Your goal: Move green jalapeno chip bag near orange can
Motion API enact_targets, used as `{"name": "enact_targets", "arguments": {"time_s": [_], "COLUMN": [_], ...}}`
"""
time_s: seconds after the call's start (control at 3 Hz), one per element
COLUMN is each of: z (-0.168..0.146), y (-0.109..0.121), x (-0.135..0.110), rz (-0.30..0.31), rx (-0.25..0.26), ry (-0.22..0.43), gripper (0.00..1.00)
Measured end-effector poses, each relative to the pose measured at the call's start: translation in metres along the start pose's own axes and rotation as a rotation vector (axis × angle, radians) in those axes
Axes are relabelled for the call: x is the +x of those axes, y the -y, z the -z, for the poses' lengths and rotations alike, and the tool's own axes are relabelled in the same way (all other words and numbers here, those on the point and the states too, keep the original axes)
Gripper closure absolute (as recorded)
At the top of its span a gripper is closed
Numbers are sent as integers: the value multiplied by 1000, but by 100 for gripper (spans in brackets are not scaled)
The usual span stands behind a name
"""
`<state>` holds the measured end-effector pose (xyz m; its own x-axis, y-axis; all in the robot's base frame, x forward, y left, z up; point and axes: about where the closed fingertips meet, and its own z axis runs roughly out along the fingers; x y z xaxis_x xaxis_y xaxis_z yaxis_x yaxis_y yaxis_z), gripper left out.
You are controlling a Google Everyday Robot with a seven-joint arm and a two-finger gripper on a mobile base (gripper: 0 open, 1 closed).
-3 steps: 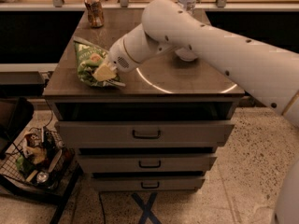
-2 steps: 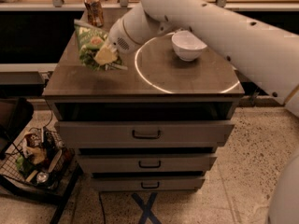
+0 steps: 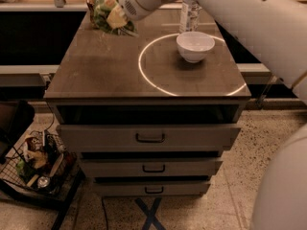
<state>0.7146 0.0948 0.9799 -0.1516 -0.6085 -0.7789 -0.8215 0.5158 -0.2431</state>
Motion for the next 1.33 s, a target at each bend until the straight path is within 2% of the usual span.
{"name": "enact_targets", "arguments": {"time_s": [0.33, 0.67, 1.0, 1.33], "z": [-9, -5, -5, -23], "y": [48, 62, 62, 75], "x": [-20, -31, -31, -30], "rz": [-54, -66, -66, -95], "rx": [98, 127, 127, 152], "ry": [-9, 5, 5, -15], "gripper": [100, 100, 100, 100]}}
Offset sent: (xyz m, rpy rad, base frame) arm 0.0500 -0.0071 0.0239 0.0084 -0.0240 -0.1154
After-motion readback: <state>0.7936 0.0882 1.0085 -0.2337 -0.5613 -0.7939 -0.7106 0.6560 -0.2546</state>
